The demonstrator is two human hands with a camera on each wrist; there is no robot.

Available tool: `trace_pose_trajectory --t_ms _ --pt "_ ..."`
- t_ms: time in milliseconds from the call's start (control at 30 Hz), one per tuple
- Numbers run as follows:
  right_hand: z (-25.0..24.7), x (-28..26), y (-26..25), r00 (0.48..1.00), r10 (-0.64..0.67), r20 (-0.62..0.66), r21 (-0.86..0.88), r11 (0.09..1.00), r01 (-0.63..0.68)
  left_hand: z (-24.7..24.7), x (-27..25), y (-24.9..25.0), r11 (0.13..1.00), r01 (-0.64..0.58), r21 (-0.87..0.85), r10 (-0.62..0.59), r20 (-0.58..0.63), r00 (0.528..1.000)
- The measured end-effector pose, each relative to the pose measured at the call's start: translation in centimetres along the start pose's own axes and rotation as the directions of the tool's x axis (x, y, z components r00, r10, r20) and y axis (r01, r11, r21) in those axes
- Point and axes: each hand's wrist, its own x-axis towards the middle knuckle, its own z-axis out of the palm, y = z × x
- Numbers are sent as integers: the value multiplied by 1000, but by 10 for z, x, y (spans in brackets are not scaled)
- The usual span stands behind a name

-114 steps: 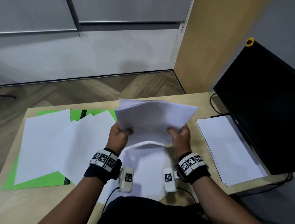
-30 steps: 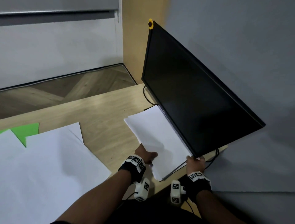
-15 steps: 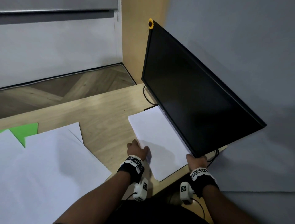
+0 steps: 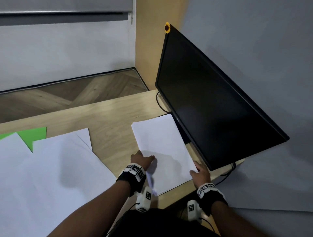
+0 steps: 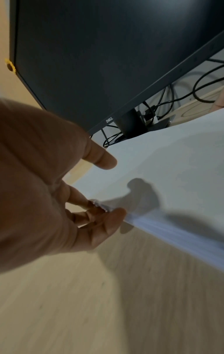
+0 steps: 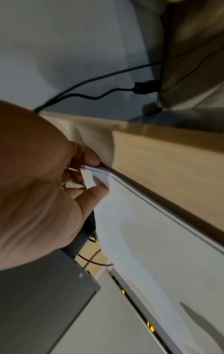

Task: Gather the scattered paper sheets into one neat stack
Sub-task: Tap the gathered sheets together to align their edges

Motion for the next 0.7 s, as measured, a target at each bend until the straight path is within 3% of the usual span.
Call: trace_pose_trajectory --t_ms 267,433,567,700 --pt "23 -1 -14 997 -70 38 -67 995 72 -10 -12 -36 999 34 -2 -34 -98 995" --pt "30 0 -21 1000 -4 -19 -119 993 2 -25 -17 -39 999 -2 46 2 8 1000" --pt "35 -12 -33 989 28 -144 -252 966 -64 -43 -24 -47 999 -51 12 52 -8 999" --pt "52 -39 -57 934 -196 -300 -246 961 123 -72 -42 -66 993 -87 -82 78 -103 992"
